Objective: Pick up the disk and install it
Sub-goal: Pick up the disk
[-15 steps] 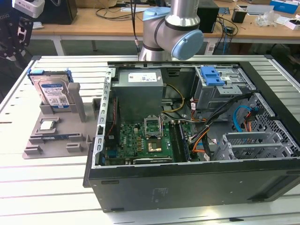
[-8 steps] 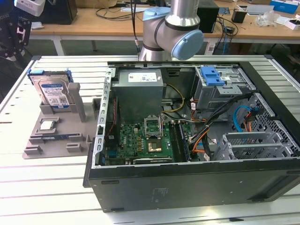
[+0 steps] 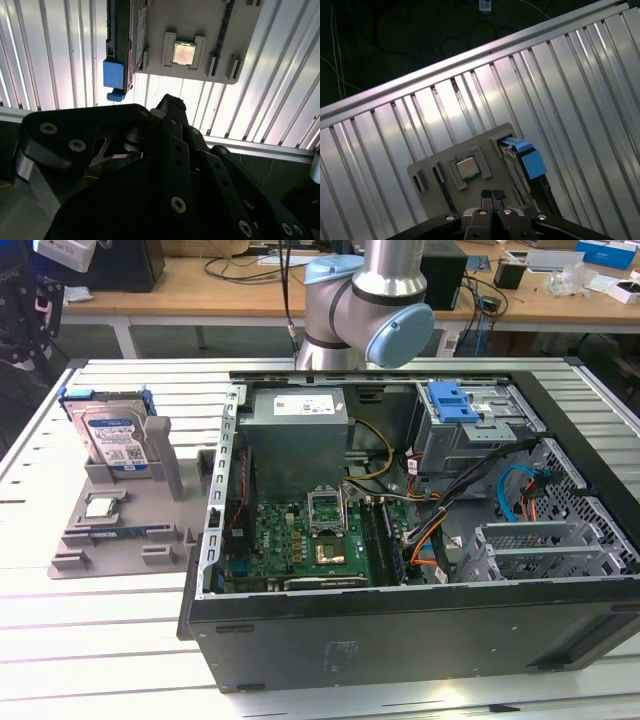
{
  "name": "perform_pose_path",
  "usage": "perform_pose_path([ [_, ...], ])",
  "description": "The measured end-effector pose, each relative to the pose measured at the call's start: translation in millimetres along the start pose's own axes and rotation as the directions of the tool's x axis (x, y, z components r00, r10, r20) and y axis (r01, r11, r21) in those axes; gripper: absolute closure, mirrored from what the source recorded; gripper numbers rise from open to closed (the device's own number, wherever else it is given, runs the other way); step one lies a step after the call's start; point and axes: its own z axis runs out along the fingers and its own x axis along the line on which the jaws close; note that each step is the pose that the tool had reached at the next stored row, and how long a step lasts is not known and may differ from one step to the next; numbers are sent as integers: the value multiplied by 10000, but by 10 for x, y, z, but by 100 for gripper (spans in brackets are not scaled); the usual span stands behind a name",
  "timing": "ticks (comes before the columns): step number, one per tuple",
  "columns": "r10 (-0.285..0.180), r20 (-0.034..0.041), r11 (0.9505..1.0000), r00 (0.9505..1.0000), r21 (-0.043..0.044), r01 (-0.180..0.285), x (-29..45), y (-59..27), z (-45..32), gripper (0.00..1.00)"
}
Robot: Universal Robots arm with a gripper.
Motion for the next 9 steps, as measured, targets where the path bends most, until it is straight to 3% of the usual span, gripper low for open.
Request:
perform_pose_path([
  [9,-938,-41,9956,9956,-23,938,0,0,0,89],
])
